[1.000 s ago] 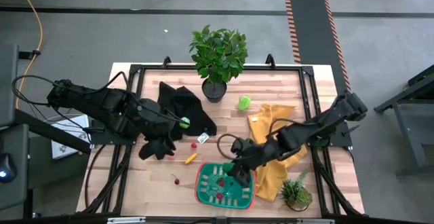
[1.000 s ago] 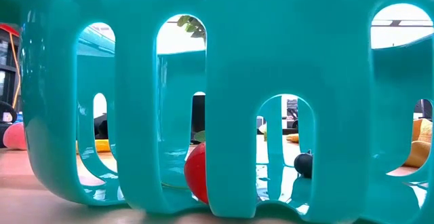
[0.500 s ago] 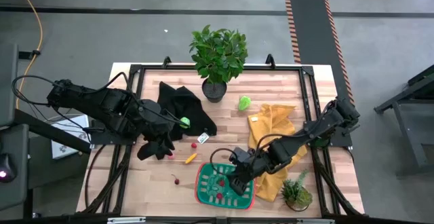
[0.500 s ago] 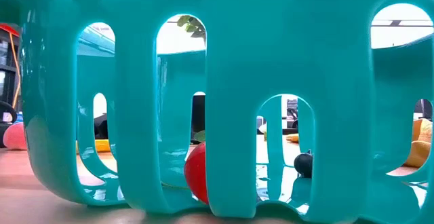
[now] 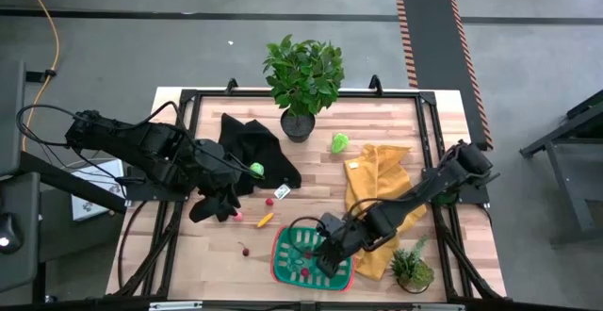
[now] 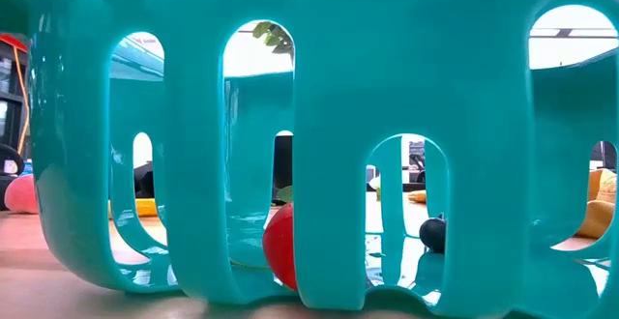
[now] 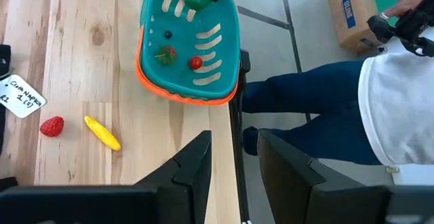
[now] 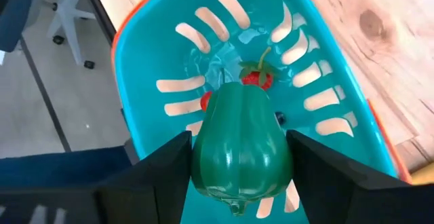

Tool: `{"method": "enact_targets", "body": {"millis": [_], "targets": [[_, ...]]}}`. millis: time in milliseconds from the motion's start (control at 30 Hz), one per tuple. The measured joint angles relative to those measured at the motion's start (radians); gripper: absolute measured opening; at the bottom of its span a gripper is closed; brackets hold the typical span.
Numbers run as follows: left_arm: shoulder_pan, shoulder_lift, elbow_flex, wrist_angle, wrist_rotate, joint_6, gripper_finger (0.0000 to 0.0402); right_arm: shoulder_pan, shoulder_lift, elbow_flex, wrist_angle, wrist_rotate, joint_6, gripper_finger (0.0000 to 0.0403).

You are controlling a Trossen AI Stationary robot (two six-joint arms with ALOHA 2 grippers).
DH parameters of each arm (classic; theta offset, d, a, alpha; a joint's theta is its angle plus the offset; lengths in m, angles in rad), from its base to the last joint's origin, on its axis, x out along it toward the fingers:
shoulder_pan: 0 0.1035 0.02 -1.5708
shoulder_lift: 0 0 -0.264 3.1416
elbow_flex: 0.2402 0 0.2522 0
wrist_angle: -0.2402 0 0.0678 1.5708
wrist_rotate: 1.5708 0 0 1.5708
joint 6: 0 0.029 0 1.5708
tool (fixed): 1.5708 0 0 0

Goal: Pick and placing Produce into tupperware
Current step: Put the green bell pepper into the blue bin

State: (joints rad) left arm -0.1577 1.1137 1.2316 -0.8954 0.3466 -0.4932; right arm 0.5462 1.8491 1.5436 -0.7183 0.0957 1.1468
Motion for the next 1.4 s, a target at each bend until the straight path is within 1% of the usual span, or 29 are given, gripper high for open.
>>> {"method": "enact_targets", "body": {"millis": [133,567,1133,1400], "targets": [[0.001,0.000,0.000,0.001,-0.001,0.012,0.0111,0.000,0.020,0.000,0.012,-0.019,-0.001,0.0212],[0.000,0.000,0.000,-0.019,-0.026,0.029,0.0111,0.000,0.087,0.000,0.052,-0.025,-0.003,0.0212],[0.000,0.000,0.000,-0.022,-0.027,0.042,0.0111,0.000,0.090,0.000,0.052,-0.022,-0.051,0.0212],[0.000,0.000,0.000,-0.024,-0.027,0.044,0.0111,0.011,0.089,0.000,0.093,-0.027,-0.117,0.0212]]}}
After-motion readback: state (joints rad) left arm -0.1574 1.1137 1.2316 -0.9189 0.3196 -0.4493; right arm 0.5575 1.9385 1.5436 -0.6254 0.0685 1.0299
